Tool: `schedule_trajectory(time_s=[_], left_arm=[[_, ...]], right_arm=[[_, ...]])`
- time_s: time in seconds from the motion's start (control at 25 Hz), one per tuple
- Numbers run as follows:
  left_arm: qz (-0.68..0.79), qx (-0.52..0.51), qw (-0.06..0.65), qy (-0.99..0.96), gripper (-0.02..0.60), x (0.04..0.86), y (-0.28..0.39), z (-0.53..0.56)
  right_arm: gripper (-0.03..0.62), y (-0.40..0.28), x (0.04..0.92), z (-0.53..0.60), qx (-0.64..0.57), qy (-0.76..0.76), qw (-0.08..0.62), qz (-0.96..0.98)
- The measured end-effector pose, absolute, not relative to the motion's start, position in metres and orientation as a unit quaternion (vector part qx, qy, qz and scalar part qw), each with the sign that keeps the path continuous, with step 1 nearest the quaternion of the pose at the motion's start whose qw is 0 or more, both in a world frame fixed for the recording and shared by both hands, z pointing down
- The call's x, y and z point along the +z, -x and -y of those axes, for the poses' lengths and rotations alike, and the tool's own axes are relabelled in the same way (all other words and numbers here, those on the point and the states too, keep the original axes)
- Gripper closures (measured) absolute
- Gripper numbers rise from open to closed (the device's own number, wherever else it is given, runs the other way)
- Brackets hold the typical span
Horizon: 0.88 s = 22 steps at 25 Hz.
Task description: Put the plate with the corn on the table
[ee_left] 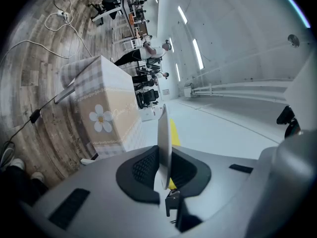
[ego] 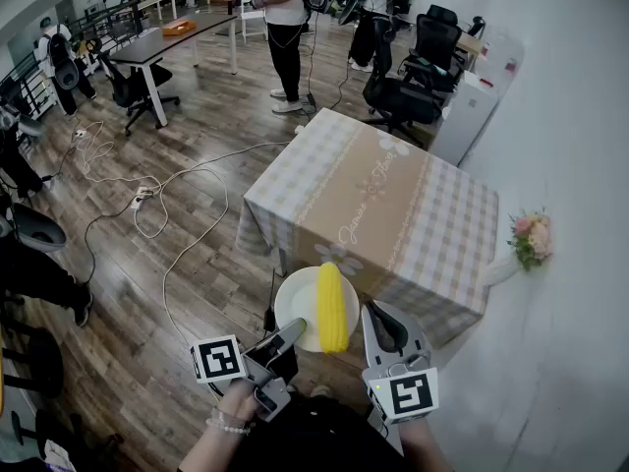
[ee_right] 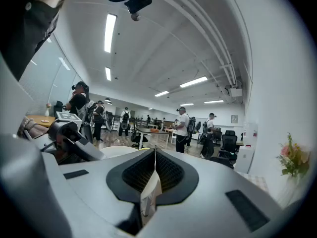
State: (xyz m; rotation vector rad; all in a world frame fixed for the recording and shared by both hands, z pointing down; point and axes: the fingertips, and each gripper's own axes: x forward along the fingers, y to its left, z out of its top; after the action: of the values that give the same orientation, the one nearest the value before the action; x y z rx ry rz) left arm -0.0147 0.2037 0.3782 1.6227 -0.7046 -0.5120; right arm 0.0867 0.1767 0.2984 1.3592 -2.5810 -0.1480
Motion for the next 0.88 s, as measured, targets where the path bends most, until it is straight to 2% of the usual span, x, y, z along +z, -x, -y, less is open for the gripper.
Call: schedule_trajectory(time_s=[0.52,0.64,0.88], left_arm=[[0.297,-0.224,0.606,-0.702,0.549,0.374,0.013,-0.200],[0.300,-0.221,0.602,-0.706,0.549,0.375,0.014,-0.200],[0.297,-0.224,0.601,-0.707,0.549,0.373,0.015,-0.199]], right_arm=[[0.551,-0.090,0.301,-0.173,-0.044,-0.473,0.120,0.872],[0.549,-0.097,0.314,-0.168,0.003,-0.480,0.122,0.869],[0.546,-0.099,0.335,-0.160,0.153,-0.457,0.076,0.873]])
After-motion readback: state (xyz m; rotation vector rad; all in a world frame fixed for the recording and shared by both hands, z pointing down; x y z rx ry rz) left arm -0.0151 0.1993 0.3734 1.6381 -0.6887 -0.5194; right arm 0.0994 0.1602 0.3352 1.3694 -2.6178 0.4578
